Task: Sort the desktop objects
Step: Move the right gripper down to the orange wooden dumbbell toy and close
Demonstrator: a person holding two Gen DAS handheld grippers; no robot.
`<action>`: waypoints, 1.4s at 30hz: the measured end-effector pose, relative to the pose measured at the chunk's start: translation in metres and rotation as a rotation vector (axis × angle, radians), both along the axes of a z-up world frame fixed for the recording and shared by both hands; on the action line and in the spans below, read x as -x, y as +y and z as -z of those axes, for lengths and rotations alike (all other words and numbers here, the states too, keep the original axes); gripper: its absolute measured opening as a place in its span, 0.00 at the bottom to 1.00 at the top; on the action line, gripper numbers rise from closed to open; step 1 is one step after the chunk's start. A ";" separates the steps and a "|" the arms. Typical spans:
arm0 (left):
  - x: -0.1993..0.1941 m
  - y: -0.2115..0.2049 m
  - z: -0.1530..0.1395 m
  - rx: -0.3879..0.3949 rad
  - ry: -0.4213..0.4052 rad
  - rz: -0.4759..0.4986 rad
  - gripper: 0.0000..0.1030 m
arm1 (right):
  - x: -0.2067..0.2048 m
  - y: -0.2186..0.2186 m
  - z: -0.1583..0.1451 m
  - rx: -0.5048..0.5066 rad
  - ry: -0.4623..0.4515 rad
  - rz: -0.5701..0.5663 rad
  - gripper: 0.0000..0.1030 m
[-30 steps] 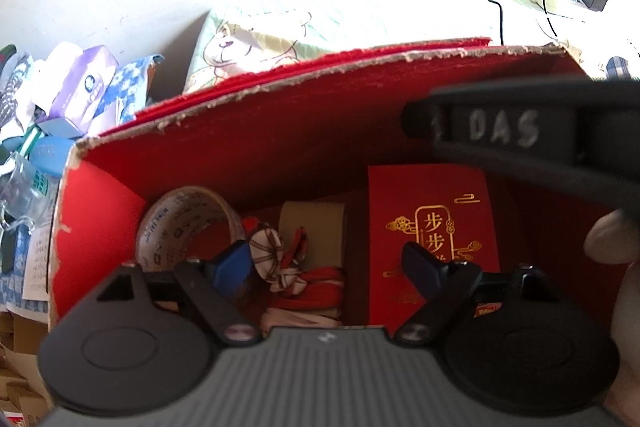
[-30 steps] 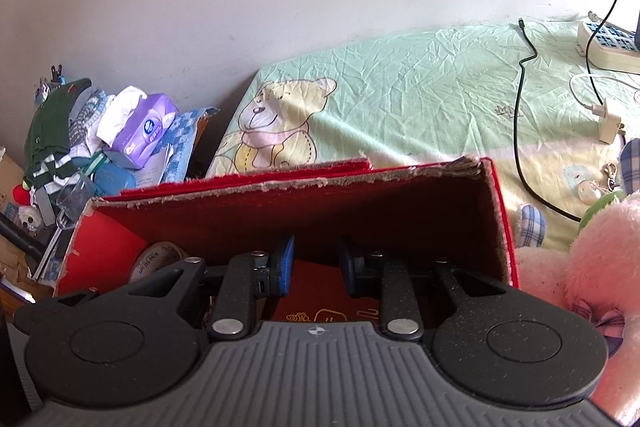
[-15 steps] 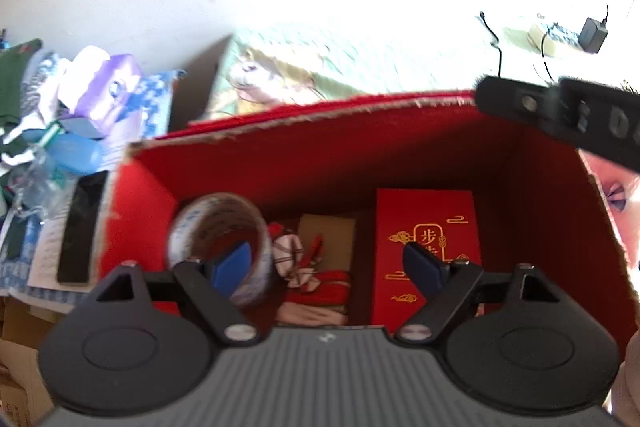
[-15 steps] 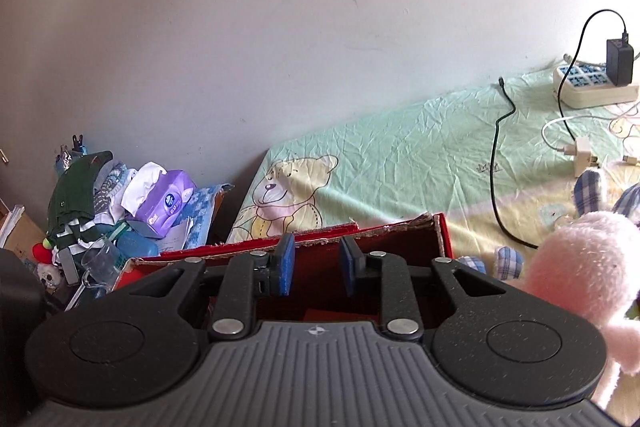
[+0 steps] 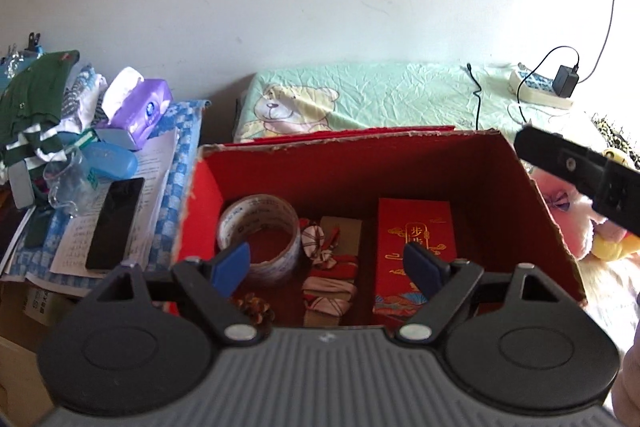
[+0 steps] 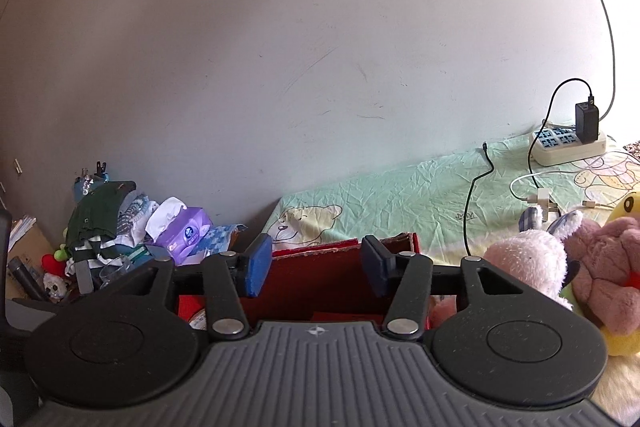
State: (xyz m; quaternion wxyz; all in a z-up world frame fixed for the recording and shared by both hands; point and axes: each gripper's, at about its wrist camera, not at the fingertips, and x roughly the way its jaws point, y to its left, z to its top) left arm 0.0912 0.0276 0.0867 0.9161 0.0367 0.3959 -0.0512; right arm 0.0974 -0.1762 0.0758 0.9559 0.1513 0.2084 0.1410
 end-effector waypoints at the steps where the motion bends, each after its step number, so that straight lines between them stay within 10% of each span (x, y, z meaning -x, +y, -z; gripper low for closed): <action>1: 0.006 0.005 -0.002 0.005 -0.009 0.001 0.83 | 0.005 0.001 -0.001 -0.001 -0.001 -0.010 0.51; 16: 0.074 0.081 0.030 0.119 0.029 -0.069 0.82 | 0.058 0.029 0.005 -0.002 0.024 -0.340 0.39; 26: 0.097 0.074 0.080 0.104 0.185 -0.057 0.68 | 0.064 0.067 0.045 -0.017 0.237 -0.577 0.26; 42: 0.081 0.079 0.125 0.217 0.308 -0.069 0.44 | 0.042 0.097 0.095 -0.132 0.571 -0.609 0.26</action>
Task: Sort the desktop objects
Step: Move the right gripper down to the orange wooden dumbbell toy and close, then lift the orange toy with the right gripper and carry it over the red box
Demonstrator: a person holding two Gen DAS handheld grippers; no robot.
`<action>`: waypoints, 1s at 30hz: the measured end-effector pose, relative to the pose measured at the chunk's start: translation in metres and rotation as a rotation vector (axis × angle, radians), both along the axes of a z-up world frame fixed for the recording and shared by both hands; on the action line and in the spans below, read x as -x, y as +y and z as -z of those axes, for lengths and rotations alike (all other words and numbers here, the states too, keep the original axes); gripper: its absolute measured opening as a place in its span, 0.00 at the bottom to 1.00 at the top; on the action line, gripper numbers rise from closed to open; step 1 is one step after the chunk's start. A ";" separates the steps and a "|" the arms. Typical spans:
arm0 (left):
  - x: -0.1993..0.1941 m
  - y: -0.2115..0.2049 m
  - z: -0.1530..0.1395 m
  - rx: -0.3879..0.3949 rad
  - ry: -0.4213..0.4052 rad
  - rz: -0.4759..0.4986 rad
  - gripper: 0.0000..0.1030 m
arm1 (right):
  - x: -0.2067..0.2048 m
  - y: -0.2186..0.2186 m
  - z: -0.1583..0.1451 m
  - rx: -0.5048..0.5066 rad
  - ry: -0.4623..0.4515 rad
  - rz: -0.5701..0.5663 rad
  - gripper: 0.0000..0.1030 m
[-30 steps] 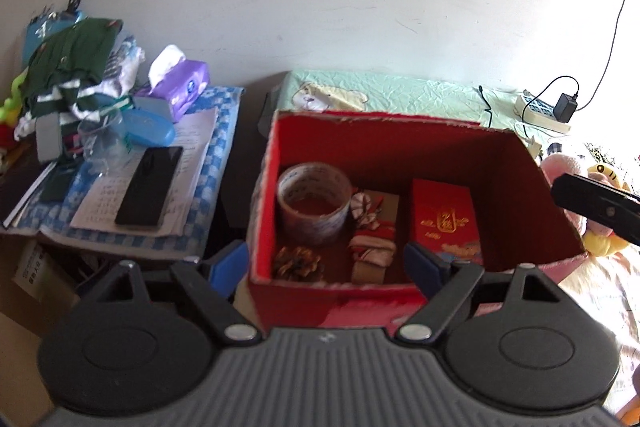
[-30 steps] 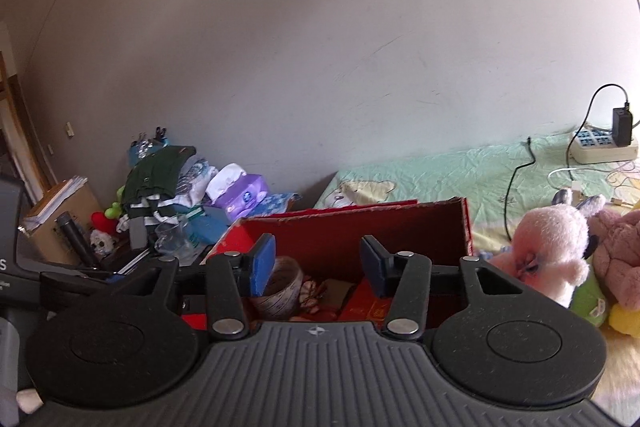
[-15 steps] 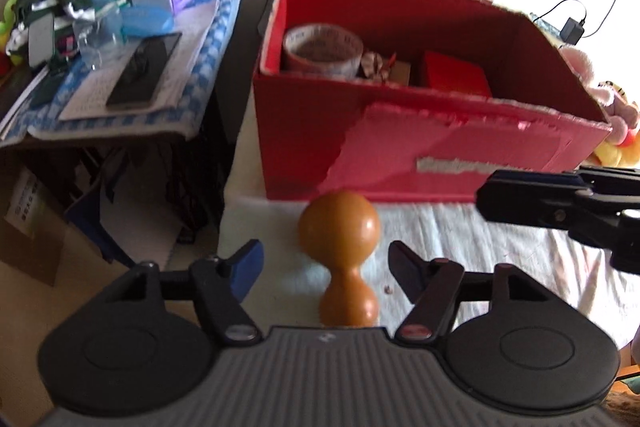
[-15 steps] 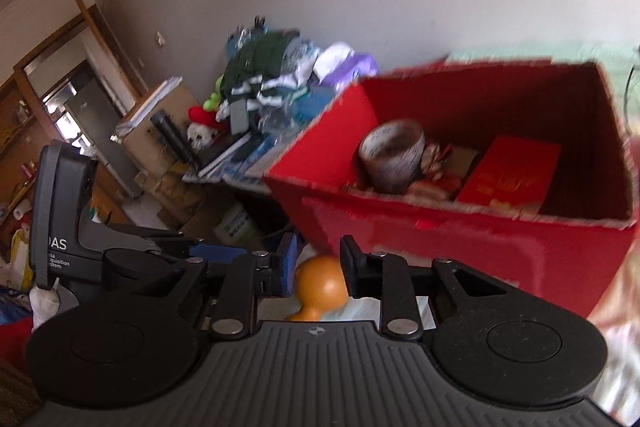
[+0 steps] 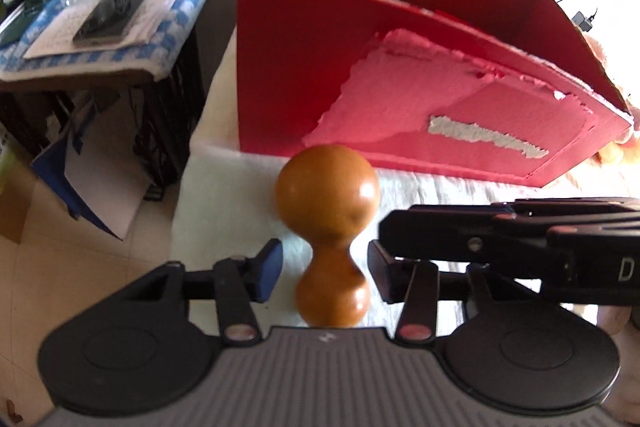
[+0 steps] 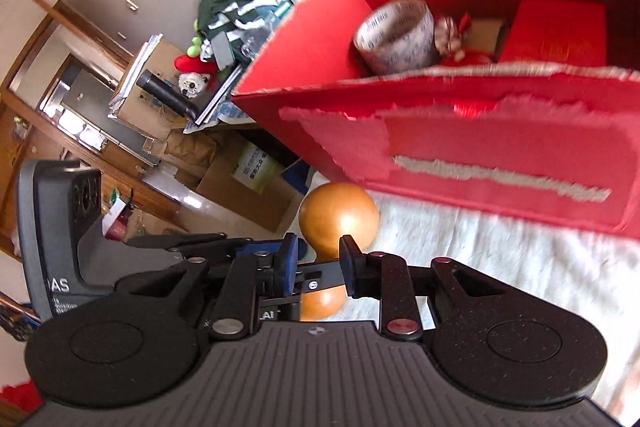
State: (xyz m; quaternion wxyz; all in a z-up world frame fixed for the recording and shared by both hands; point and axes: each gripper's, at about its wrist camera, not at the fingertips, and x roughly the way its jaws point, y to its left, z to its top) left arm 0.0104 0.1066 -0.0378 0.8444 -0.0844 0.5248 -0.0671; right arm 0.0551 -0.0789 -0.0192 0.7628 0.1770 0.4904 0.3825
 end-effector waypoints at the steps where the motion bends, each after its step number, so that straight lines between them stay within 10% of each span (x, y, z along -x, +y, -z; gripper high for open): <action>1: 0.000 0.000 0.002 -0.002 0.004 0.002 0.44 | -0.001 0.001 0.002 -0.005 0.015 0.001 0.26; 30: 0.007 -0.041 0.002 -0.120 -0.010 0.172 0.35 | -0.011 -0.015 0.032 -0.018 0.193 0.047 0.40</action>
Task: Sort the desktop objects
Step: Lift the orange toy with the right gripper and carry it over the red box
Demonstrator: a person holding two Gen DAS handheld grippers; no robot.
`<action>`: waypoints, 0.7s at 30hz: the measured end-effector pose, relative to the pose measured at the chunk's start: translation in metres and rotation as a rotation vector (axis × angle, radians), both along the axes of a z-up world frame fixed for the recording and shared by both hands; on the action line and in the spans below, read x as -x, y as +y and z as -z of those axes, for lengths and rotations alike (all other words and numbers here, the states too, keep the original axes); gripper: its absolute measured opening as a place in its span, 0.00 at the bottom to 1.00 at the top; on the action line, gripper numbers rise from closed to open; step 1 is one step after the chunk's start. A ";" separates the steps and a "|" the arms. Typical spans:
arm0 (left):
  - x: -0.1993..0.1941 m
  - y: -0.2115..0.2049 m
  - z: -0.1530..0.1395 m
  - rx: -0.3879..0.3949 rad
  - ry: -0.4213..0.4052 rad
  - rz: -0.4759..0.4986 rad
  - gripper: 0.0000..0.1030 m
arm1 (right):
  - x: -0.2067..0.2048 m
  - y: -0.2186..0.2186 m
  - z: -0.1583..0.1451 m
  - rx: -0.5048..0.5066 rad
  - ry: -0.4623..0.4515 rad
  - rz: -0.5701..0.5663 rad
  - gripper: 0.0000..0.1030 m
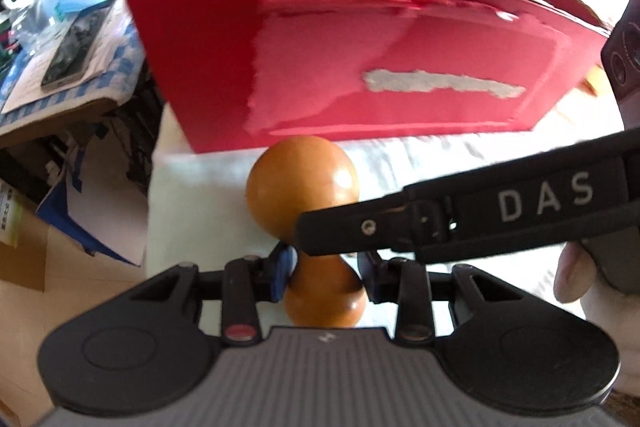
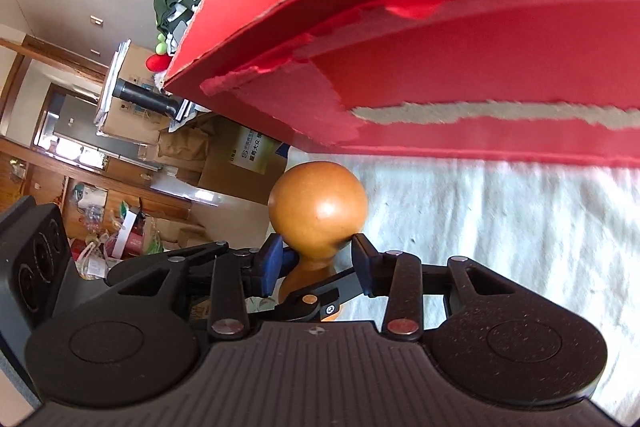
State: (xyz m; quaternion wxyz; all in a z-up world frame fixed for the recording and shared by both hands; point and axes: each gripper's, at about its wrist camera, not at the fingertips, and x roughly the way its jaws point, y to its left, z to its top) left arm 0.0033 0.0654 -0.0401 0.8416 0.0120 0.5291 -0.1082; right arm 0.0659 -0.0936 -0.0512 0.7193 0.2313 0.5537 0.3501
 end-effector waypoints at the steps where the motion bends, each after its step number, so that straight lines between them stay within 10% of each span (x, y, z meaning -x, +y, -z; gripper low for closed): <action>1: 0.001 -0.003 -0.002 0.004 -0.003 0.016 0.35 | 0.002 -0.005 0.000 -0.005 0.002 0.006 0.40; 21: 0.010 -0.152 -0.042 0.085 -0.085 0.443 0.35 | 0.057 -0.170 -0.039 0.002 -0.066 0.327 0.38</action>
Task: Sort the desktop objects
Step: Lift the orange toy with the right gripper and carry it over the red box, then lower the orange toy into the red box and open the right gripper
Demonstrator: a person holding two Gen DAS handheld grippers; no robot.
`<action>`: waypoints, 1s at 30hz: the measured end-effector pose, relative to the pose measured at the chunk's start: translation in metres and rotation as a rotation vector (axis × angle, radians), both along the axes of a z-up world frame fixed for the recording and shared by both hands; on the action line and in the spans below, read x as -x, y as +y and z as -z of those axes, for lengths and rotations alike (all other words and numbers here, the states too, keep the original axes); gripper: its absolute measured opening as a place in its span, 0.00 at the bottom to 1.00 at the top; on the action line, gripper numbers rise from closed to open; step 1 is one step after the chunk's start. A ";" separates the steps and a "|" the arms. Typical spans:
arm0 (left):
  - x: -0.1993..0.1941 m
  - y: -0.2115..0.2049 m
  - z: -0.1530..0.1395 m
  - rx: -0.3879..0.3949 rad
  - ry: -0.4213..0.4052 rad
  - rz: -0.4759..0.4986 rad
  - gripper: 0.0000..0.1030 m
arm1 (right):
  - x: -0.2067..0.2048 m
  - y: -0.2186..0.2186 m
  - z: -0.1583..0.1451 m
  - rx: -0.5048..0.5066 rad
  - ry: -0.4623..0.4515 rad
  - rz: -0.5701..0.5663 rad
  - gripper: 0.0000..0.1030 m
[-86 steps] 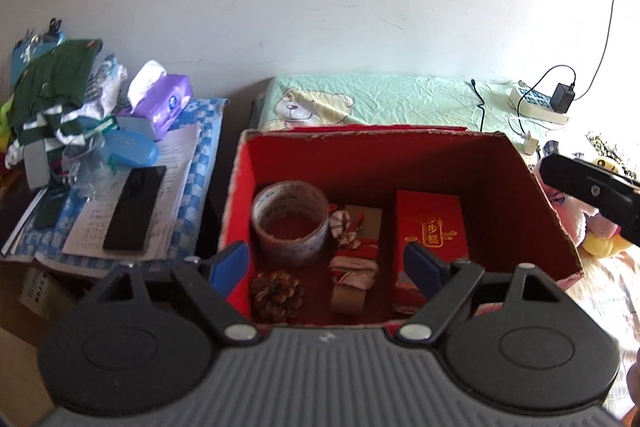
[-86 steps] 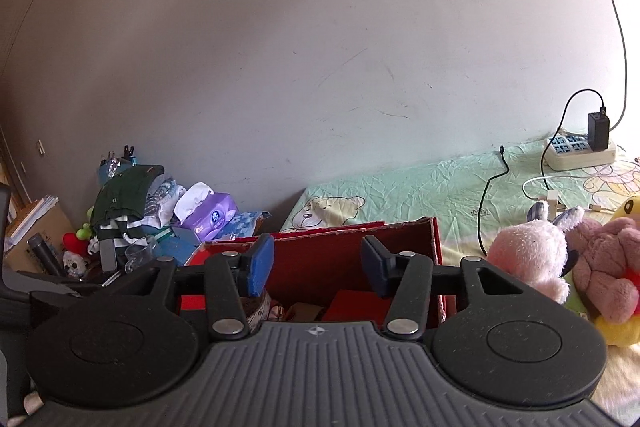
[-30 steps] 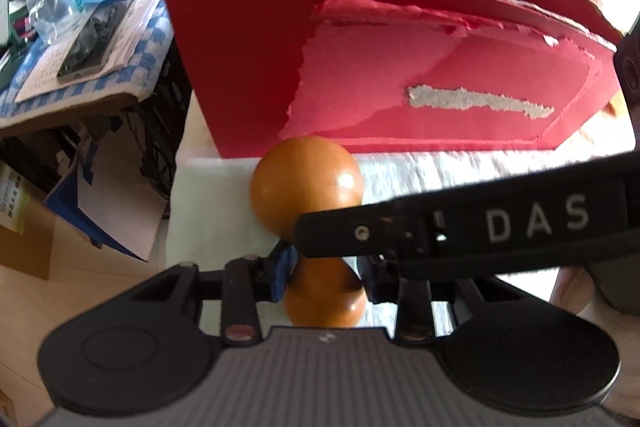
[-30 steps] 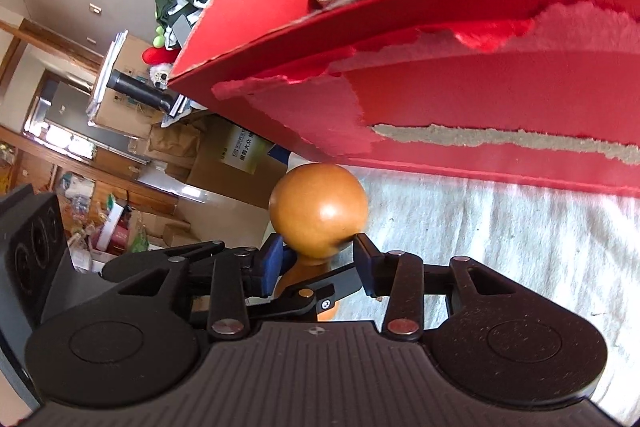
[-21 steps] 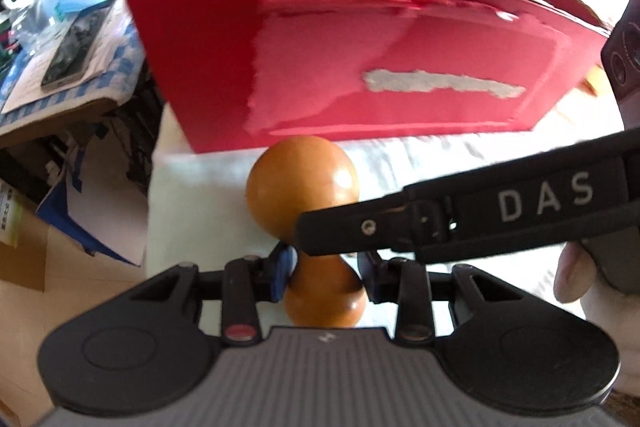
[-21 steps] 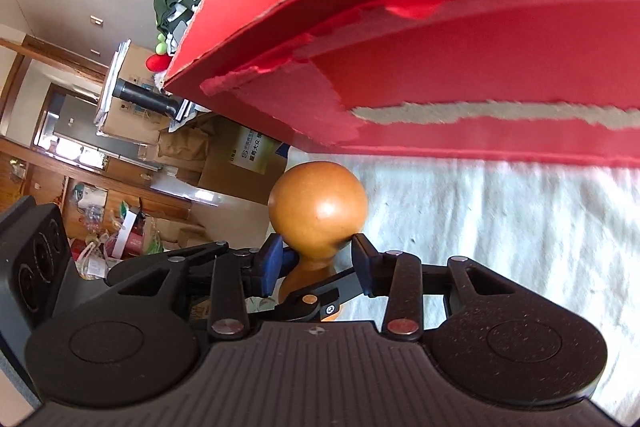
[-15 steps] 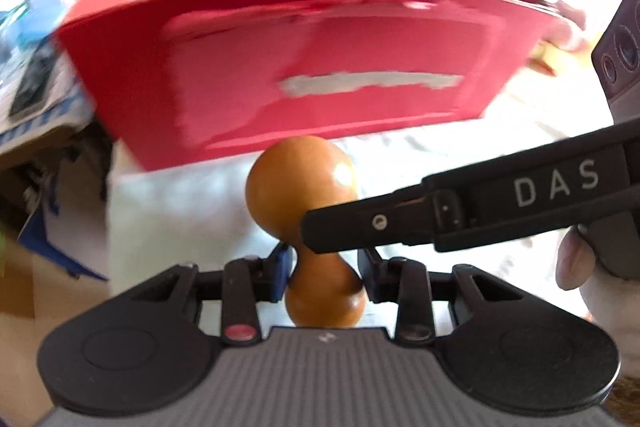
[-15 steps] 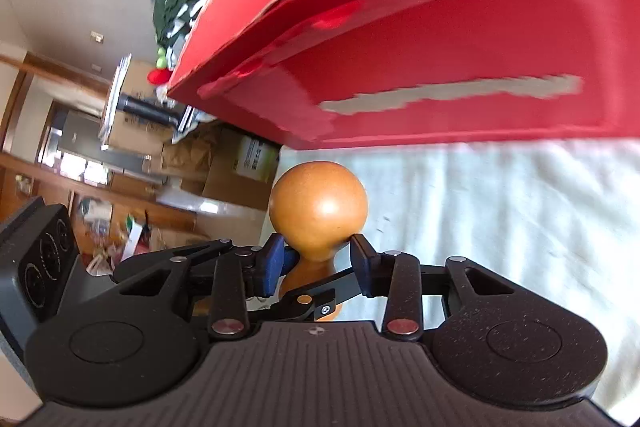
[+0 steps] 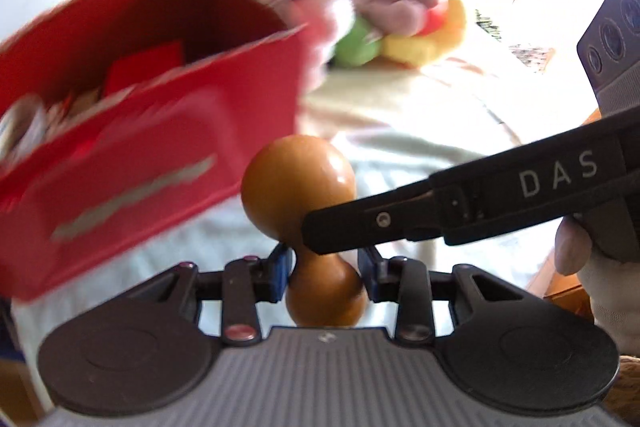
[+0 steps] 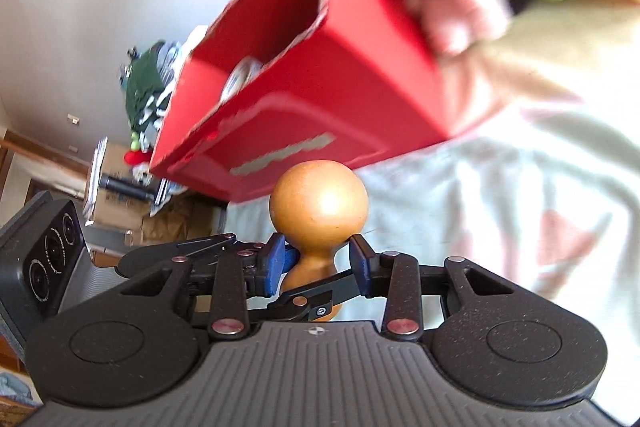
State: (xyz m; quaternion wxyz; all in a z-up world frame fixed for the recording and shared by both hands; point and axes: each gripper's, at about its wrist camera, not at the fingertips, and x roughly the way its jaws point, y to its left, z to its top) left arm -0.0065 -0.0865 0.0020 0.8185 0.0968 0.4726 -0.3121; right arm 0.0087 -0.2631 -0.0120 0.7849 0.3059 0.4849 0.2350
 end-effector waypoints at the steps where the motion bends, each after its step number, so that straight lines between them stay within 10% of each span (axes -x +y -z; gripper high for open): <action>1: 0.000 -0.008 -0.004 0.007 -0.009 0.016 0.35 | 0.003 -0.009 -0.004 0.003 -0.013 0.014 0.37; 20: -0.052 -0.020 -0.100 0.097 -0.259 -0.040 0.38 | -0.046 -0.024 -0.094 0.053 -0.330 0.005 0.33; 30: -0.126 0.014 -0.089 0.135 -0.229 -0.089 0.39 | -0.116 0.030 -0.110 0.210 -0.399 -0.071 0.30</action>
